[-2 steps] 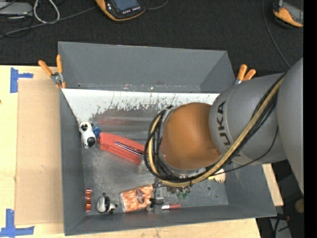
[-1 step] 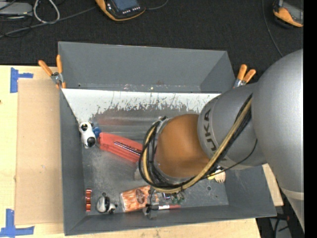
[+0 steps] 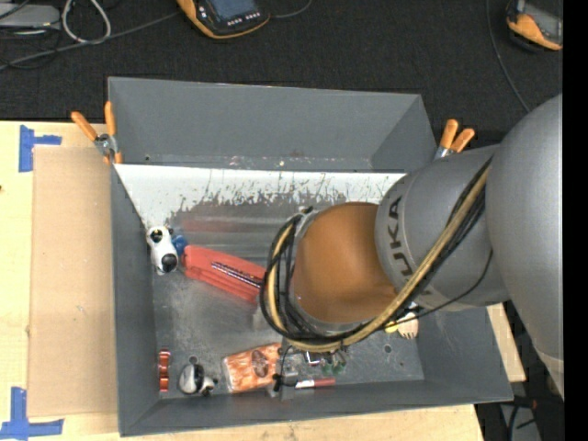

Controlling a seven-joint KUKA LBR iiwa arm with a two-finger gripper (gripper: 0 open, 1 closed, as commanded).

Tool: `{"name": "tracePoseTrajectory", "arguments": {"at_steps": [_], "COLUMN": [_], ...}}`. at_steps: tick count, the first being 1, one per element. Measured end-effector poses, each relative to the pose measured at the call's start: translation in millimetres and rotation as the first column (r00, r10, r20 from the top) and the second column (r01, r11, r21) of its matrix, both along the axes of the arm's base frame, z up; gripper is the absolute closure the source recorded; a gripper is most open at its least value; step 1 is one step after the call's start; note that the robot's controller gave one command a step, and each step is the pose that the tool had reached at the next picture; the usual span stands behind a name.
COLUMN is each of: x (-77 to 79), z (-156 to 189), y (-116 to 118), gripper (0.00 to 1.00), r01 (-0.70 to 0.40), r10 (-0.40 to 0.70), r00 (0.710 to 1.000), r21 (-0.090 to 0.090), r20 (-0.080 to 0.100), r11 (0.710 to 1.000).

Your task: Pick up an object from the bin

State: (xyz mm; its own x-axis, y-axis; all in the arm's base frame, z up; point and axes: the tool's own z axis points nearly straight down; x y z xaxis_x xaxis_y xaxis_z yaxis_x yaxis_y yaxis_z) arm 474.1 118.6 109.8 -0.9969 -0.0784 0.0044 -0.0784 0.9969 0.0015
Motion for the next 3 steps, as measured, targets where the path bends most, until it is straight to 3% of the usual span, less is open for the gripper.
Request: {"name": "tracePoseTrajectory", "arguments": {"at_steps": [1,2,3], "x": [14.7,19.3,19.3], "z": [-42.2,-40.7,-40.7], "y": [-15.8,-9.4,-9.5], "gripper": [0.0,1.0,1.0], "r01": [0.139,-0.005,-0.004], "r10": [-0.139,0.005,0.004], "r00": [0.99,1.0,1.0], "r21": [-0.001,0.002,0.002], "r20": [0.0,0.004,0.004], "r11": [0.99,1.0,1.0]}}
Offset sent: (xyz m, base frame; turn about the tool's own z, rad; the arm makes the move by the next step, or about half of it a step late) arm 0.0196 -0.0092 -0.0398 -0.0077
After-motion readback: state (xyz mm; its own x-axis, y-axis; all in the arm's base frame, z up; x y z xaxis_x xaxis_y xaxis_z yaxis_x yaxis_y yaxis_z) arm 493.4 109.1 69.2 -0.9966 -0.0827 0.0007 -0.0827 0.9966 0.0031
